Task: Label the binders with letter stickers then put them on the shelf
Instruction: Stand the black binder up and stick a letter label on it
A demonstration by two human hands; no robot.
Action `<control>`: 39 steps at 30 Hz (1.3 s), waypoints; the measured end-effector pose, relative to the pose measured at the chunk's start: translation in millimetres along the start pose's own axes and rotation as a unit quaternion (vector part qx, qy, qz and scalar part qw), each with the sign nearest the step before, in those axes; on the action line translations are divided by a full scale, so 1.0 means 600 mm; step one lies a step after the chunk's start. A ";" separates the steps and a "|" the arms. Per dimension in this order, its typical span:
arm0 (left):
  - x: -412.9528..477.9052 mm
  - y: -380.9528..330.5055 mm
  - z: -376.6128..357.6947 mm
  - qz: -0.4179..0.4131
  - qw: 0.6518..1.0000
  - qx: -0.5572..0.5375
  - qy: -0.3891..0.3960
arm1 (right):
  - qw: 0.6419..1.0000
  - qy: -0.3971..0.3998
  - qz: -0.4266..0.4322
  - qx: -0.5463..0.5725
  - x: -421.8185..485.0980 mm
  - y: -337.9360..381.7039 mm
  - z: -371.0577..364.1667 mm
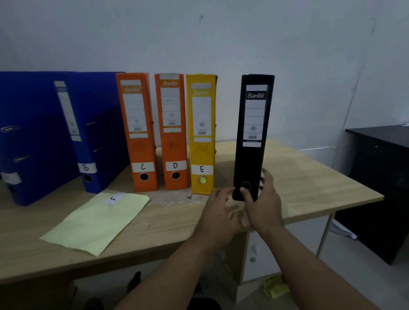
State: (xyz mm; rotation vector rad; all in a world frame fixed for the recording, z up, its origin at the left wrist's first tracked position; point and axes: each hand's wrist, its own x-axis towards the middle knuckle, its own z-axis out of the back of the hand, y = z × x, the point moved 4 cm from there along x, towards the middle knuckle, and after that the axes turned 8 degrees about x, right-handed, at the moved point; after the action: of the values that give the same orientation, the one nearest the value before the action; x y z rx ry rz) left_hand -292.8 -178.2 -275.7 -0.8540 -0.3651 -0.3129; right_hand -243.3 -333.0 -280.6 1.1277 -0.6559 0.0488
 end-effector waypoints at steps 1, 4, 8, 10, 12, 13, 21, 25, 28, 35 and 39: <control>-0.007 0.005 0.013 0.003 1.000 0.012 -0.022 | 0.999 -0.032 0.009 -0.011 -0.007 0.006 0.004; -0.028 0.030 0.084 -0.006 0.991 0.097 -0.092 | 0.986 -0.134 0.056 -0.087 -0.043 0.046 0.006; -0.043 0.100 0.228 0.033 0.944 0.246 -0.217 | 0.981 -0.080 0.164 -0.066 -0.078 0.118 -0.052; -0.052 0.144 0.295 0.098 0.914 0.315 -0.237 | 0.979 -0.013 0.200 -0.037 -0.090 0.151 -0.100; -0.070 0.195 0.342 0.176 0.886 0.387 -0.185 | 0.977 0.067 0.199 -0.025 -0.103 0.178 -0.157; -0.083 0.219 0.357 0.215 0.875 0.410 -0.139 | 0.974 0.108 0.197 -0.037 -0.110 0.188 -0.186; -0.134 0.266 0.368 0.263 0.881 0.385 0.077 | 0.905 0.362 0.168 -0.145 -0.150 0.212 -0.344; -0.140 0.260 0.373 0.256 0.887 0.382 0.042 | 0.905 0.378 0.126 -0.153 -0.149 0.203 -0.342; -0.136 0.255 0.376 0.258 0.885 0.387 0.016 | 0.922 0.367 0.074 -0.098 -0.148 0.197 -0.338; -0.109 0.267 0.391 0.317 0.886 0.337 -0.001 | 0.938 0.328 -0.024 0.112 -0.139 0.199 -0.314; -0.094 0.273 0.381 0.309 0.909 0.272 -0.061 | 0.946 0.260 -0.049 0.185 -0.131 0.196 -0.300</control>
State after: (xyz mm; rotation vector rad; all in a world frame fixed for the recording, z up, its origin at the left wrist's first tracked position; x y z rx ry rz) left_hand -318.7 107.3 -272.0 -0.3995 -0.2594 0.4256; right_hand -266.0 -105.6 -271.7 1.4346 -0.1142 0.3855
